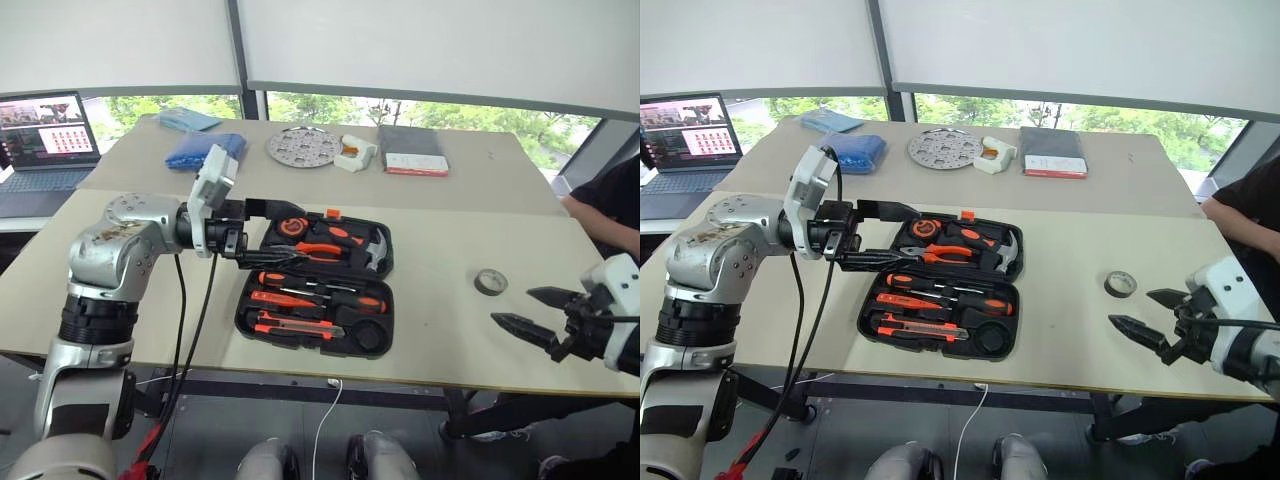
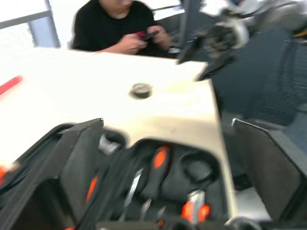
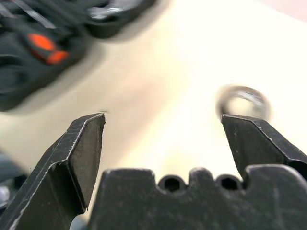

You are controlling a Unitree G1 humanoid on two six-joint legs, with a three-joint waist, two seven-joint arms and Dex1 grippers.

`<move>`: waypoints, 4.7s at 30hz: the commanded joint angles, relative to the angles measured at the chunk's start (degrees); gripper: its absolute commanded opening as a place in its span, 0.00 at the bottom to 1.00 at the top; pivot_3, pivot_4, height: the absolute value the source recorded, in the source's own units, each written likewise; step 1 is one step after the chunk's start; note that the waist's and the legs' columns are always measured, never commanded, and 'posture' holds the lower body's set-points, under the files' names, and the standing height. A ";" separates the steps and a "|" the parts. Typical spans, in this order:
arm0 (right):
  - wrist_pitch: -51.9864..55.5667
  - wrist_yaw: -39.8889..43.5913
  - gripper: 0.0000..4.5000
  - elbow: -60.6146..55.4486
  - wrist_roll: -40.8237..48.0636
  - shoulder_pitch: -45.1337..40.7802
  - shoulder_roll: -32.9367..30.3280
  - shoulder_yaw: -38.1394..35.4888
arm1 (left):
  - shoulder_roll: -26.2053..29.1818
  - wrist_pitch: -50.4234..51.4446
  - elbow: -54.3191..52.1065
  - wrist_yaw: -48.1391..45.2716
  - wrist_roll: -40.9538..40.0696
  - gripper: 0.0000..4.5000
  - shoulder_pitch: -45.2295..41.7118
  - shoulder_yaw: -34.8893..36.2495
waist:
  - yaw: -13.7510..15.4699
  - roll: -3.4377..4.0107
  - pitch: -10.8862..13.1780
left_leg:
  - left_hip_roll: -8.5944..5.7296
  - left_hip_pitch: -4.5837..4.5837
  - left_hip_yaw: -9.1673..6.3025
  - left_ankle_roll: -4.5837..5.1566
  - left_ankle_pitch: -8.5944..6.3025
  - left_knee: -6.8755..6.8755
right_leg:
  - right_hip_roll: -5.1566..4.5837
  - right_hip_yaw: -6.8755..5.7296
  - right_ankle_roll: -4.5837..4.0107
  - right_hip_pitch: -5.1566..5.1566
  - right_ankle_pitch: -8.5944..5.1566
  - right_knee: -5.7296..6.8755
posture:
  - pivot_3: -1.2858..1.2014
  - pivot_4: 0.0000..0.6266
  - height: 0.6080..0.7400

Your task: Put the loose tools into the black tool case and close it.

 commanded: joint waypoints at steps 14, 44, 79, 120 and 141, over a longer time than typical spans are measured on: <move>-13.56 -2.50 0.75 38.11 -23.78 -33.00 7.15 32.24 | 3.49 -7.92 -3.53 -3.07 5.35 1.00 3.47 -4.89 | -0.66 0.10 0.14 | 0.09 -0.09 0.04 -0.29 0.20 -0.08 | -0.03 -0.14 -0.27 -0.13 -0.15 0.14 | 0.52 0.24 0.84; 2.75 8.51 0.01 -6.24 -9.50 -29.65 10.49 48.24 | 6.82 -12.19 -2.87 -9.18 8.20 1.00 5.82 -8.11 | 0.44 0.29 0.26 | 0.22 -0.21 0.02 -0.26 0.13 -0.06 | -0.07 -0.27 -0.30 -0.21 -0.18 0.07 | 0.52 0.24 0.84; -14.65 7.14 0.00 11.66 -17.09 -27.67 9.33 38.56 | 4.85 -26.14 20.53 4.37 21.85 0.03 11.92 -4.25 | 0.34 0.24 0.28 | 0.21 -0.45 0.06 -0.20 0.10 -0.05 | -0.12 -0.37 -0.30 -0.40 -0.18 0.04 | 0.52 0.24 0.84; 5.93 2.51 0.64 12.98 -9.05 -33.00 11.71 27.27 | 3.86 4.60 38.79 10.64 20.84 0.75 -5.94 0.11 | 0.41 0.13 0.28 | 0.21 -0.67 0.10 -0.23 0.18 0.11 | 0.15 -0.37 -0.23 -0.69 -0.11 0.35 | 0.52 0.24 0.84; 12.99 -11.94 0.14 33.91 -14.17 -47.81 27.82 30.10 | -7.72 7.92 46.34 18.48 22.15 0.15 -12.12 0.41 | -1.46 0.16 0.24 | -0.22 -0.46 0.21 -0.27 0.28 0.03 | -0.03 -0.31 -0.23 -0.62 -0.08 0.55 | 0.52 0.24 0.84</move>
